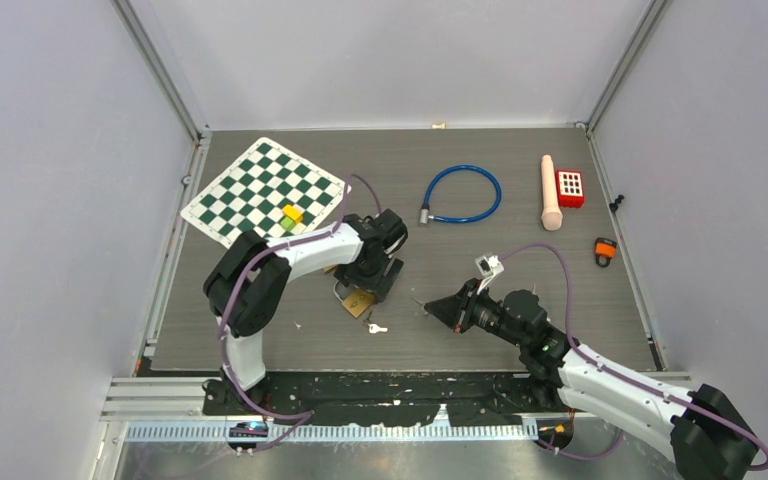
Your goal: Unlock with the key
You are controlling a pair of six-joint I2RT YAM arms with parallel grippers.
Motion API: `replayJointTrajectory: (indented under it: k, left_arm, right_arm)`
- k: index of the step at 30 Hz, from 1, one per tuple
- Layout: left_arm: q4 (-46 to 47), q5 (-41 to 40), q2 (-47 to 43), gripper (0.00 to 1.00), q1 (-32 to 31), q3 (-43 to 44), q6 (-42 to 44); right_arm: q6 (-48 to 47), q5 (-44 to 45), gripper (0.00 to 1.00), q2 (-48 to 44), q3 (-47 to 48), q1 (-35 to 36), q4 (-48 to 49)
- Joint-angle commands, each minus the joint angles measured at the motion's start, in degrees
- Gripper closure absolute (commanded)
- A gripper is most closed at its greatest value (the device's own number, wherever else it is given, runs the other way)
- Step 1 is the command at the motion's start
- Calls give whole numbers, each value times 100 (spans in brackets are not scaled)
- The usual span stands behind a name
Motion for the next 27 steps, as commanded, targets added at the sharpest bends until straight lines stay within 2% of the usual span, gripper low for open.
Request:
replayJointTrajectory:
  k: [1, 9, 14, 16, 20, 27]
  left_arm:
    - [-137, -23, 124, 23, -34, 226, 94]
    - [-35, 126, 357, 30, -34, 318, -56]
    - [-51, 221, 475, 39, -34, 288, -154]
    - [-26, 259, 440, 45, -34, 200, -213]
    - [73, 442, 160, 64, -25, 57, -442]
    - [371, 569, -976, 96, 304, -111, -1251]
  right_arm:
    - [-7, 142, 95, 8, 188, 35, 155]
    - [-24, 158, 95, -13, 166, 37, 155]
    - [-22, 161, 95, -24, 149, 38, 148]
    - [-24, 171, 95, -15, 148, 39, 157]
    - [-53, 149, 95, 52, 196, 38, 180]
    - [-217, 9, 95, 271, 468, 42, 143]
